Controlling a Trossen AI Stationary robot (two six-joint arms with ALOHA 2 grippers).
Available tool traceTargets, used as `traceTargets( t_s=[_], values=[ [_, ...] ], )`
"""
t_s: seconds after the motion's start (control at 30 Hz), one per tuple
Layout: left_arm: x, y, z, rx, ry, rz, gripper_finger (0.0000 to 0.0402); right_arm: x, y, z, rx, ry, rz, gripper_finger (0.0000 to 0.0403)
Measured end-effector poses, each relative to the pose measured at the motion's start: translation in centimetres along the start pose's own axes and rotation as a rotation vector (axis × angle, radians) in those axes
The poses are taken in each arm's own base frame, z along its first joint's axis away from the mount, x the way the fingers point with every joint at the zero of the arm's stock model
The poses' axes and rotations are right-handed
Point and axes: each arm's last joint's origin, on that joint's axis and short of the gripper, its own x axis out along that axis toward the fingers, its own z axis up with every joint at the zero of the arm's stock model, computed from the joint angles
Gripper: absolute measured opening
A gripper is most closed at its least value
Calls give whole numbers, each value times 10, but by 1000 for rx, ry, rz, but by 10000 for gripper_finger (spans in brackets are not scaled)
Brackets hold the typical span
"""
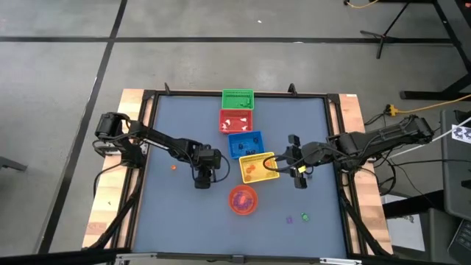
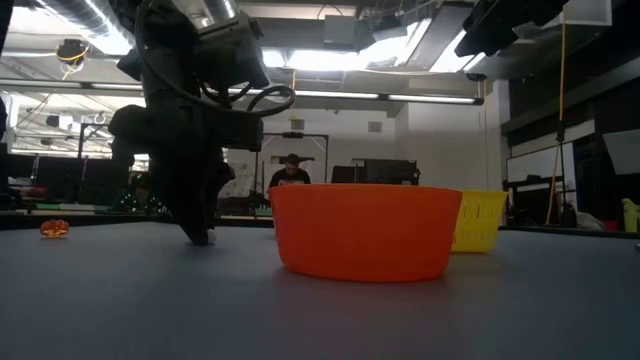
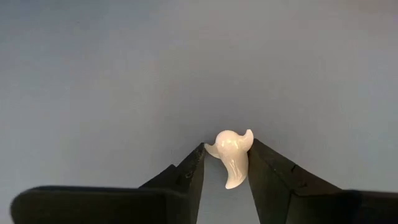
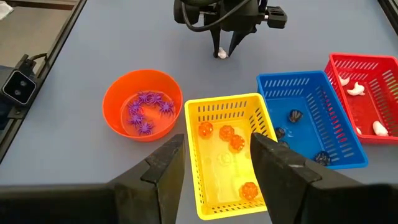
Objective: Sort Halloween decoration
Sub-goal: Put the white ghost toy into the red bin
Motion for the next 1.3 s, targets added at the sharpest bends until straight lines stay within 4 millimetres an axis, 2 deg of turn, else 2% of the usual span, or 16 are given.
traceTargets(
  t_s=[1.03, 1.3],
  values=[
    [-5, -1, 12, -3, -79, -1, 95, 0, 0, 0, 0, 0, 0, 182],
    [-5, 0, 12, -3, -78, -4, 71, 0, 0, 0, 0, 0, 0, 182]
  ],
)
